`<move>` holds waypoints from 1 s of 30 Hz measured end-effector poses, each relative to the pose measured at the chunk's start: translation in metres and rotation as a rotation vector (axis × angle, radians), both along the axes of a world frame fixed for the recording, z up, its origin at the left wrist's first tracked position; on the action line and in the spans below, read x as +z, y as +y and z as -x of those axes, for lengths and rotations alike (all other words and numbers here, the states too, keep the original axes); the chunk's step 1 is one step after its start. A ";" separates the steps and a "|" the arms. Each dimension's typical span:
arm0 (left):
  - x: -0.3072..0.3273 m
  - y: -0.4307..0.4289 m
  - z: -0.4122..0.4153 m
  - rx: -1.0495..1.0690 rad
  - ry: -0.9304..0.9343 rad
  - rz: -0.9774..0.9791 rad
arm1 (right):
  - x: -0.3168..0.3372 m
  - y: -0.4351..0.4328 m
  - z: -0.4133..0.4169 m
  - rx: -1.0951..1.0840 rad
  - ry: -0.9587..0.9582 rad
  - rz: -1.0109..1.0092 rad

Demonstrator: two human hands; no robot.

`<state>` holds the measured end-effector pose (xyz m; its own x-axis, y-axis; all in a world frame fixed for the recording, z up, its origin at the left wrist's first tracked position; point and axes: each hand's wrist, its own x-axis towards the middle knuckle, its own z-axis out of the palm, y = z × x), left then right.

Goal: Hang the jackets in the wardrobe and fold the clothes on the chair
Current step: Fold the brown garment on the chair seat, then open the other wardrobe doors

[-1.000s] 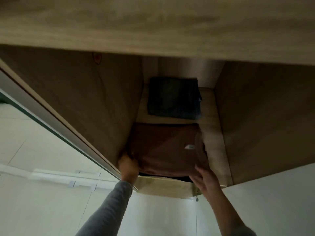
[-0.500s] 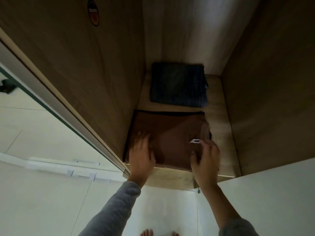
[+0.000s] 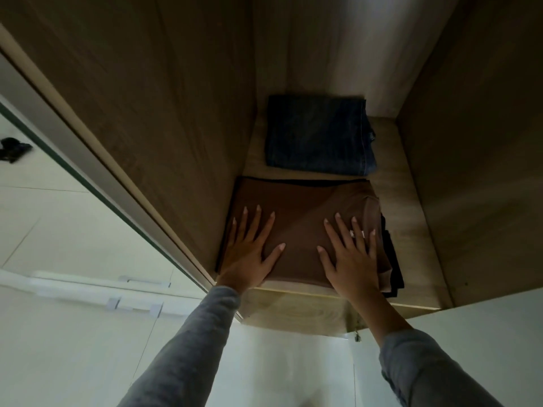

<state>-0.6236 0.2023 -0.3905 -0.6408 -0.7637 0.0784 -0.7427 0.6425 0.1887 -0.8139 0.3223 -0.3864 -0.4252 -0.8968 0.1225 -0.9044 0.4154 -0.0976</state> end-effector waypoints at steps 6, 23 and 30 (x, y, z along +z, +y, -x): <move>0.004 0.017 -0.010 0.153 0.011 -0.015 | 0.003 0.010 -0.003 -0.017 -0.052 -0.037; 0.219 0.088 -0.042 0.064 0.078 -0.281 | 0.245 0.093 -0.054 -0.037 -0.714 -0.022; 0.311 0.150 -0.084 -0.139 0.202 -0.145 | 0.332 0.184 -0.118 -0.172 -0.615 0.207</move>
